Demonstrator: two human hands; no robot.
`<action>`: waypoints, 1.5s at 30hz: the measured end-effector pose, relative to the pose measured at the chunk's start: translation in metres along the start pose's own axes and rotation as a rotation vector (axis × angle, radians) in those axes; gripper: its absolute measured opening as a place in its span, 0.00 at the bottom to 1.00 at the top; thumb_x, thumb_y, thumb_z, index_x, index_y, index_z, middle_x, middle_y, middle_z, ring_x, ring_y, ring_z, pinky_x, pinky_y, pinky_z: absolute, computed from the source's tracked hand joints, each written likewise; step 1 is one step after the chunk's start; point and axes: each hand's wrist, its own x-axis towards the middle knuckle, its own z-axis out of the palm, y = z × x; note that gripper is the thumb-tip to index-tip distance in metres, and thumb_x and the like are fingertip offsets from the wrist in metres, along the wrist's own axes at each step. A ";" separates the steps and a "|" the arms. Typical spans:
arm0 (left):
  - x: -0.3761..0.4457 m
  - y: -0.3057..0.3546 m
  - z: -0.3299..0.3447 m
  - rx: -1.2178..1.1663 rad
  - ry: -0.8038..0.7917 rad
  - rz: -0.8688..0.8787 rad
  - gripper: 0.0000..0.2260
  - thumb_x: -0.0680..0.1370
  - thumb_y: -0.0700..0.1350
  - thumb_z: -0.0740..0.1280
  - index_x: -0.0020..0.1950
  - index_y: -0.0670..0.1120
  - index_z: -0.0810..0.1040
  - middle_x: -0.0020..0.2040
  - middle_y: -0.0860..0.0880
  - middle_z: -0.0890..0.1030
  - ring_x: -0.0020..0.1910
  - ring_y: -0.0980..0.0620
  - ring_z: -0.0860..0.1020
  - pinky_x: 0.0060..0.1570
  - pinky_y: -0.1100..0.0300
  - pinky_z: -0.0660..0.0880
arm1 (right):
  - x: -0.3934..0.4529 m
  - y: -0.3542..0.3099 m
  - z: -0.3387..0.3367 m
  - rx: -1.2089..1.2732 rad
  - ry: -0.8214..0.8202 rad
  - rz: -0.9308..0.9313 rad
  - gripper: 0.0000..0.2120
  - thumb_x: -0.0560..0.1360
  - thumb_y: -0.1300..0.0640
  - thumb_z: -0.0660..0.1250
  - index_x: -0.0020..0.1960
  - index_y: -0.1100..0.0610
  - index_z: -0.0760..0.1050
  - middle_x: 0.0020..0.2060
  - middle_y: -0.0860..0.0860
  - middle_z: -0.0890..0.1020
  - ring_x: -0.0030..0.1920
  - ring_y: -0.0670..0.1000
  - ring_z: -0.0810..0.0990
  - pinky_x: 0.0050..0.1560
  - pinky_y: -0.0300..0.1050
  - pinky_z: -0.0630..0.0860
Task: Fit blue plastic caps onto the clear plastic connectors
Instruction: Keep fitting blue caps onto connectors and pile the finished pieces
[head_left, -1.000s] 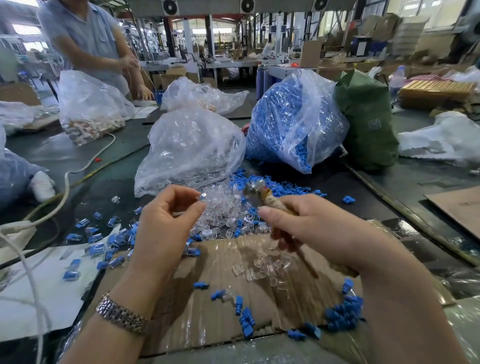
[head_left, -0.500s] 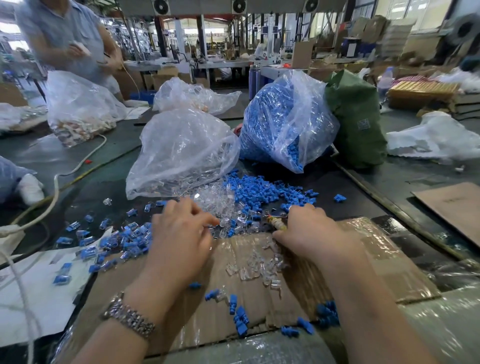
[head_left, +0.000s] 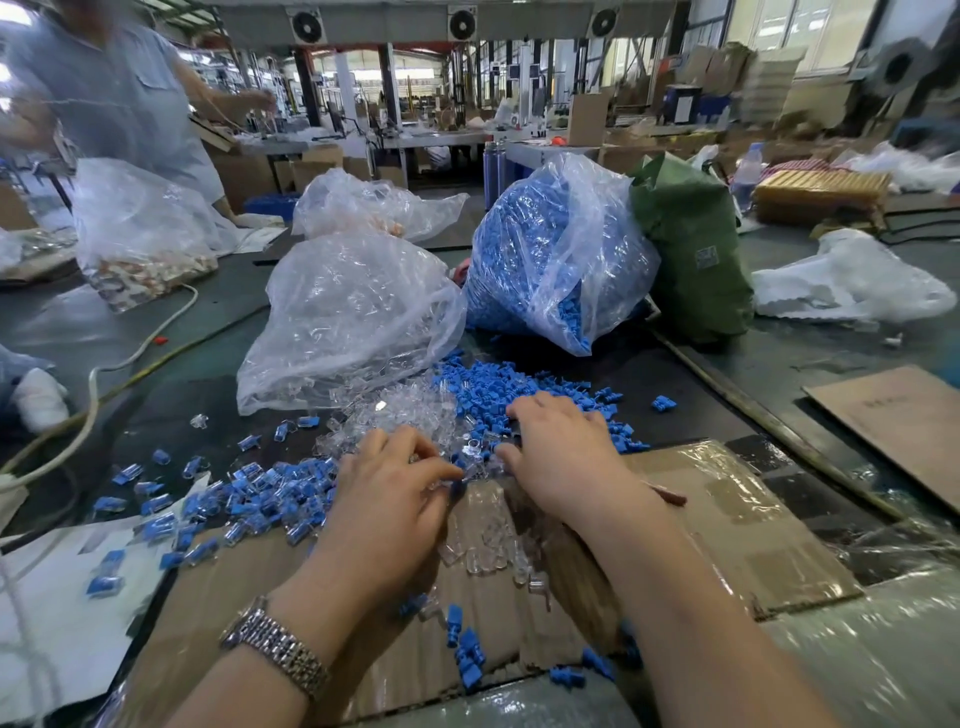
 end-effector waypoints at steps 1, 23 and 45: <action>0.000 -0.001 0.000 -0.012 0.017 -0.004 0.13 0.82 0.51 0.62 0.65 0.62 0.78 0.57 0.62 0.69 0.57 0.60 0.62 0.60 0.56 0.61 | 0.004 -0.004 0.003 -0.012 -0.006 -0.022 0.20 0.83 0.47 0.61 0.72 0.53 0.68 0.67 0.52 0.73 0.69 0.55 0.68 0.70 0.59 0.62; -0.004 -0.011 -0.015 -0.137 -0.064 -0.053 0.13 0.78 0.51 0.72 0.63 0.58 0.78 0.52 0.61 0.72 0.55 0.60 0.70 0.57 0.67 0.66 | -0.004 -0.004 -0.012 0.325 -0.125 -0.171 0.13 0.74 0.59 0.76 0.56 0.49 0.81 0.50 0.48 0.86 0.54 0.50 0.82 0.63 0.50 0.76; -0.006 -0.001 -0.023 -0.237 -0.091 -0.045 0.07 0.76 0.48 0.74 0.47 0.59 0.79 0.47 0.59 0.74 0.45 0.65 0.74 0.44 0.74 0.70 | -0.002 0.005 -0.011 0.381 -0.037 -0.168 0.05 0.76 0.58 0.74 0.45 0.48 0.82 0.39 0.42 0.82 0.42 0.42 0.80 0.48 0.41 0.77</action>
